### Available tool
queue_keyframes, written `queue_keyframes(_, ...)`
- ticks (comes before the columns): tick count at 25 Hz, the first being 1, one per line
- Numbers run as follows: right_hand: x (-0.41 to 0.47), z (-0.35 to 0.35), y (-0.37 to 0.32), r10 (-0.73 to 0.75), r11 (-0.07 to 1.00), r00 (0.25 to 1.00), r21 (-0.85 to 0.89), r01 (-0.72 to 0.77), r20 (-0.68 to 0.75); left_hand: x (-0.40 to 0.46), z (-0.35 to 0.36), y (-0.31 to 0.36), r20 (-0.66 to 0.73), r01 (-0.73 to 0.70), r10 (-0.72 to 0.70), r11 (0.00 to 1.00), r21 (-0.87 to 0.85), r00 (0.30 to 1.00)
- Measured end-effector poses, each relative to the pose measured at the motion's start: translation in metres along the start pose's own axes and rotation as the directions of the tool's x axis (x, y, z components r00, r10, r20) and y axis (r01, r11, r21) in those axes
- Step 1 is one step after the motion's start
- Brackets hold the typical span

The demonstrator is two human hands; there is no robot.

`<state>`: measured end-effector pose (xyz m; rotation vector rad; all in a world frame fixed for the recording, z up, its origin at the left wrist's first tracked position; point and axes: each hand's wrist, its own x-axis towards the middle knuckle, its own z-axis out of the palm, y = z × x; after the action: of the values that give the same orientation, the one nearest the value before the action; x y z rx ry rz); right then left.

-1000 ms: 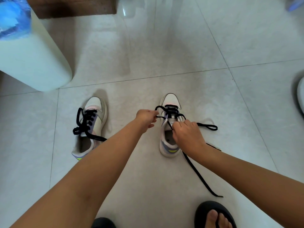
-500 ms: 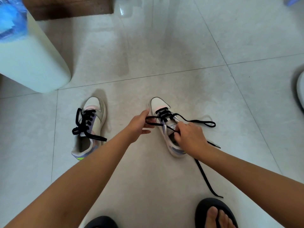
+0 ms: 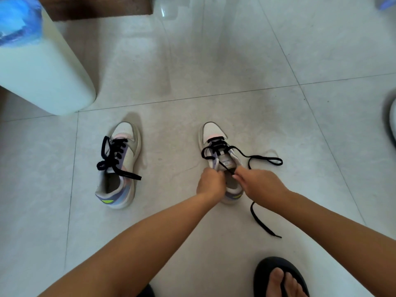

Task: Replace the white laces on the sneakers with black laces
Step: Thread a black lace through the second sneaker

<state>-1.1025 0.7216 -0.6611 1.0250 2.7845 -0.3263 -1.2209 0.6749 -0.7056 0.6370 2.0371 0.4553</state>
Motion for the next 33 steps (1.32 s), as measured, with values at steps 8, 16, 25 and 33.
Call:
queue_keyframes(8, -0.097, 0.012, -0.001, -0.224, 0.967, 0.970, 0.102, 0.233, -0.095, 0.011, -0.021, -0.012, -0.146, -0.015, 0.014, 1.000, -0.009, 0.989)
queue_keyframes(16, -0.007, 0.004, 0.009, -0.004, 0.918, 1.000, 0.395, 0.016, -0.031, 0.016, -0.034, -0.010, -0.069, -0.108, 0.132, 0.954, 0.278, 0.989)
queue_keyframes(25, 0.086, 0.028, 0.029, 0.180, 0.979, 0.980, 0.112, -0.170, -0.088, 0.012, -0.036, -0.008, -0.045, -0.108, 0.137, 0.912, 0.395, 0.990)
queue_keyframes(33, 0.052, 0.004, 0.112, 0.605, 0.783, 0.758, 0.354, -0.511, -0.244, 0.012, -0.057, -0.029, -0.105, -0.037, 0.076, 0.943, 0.331, 0.992)
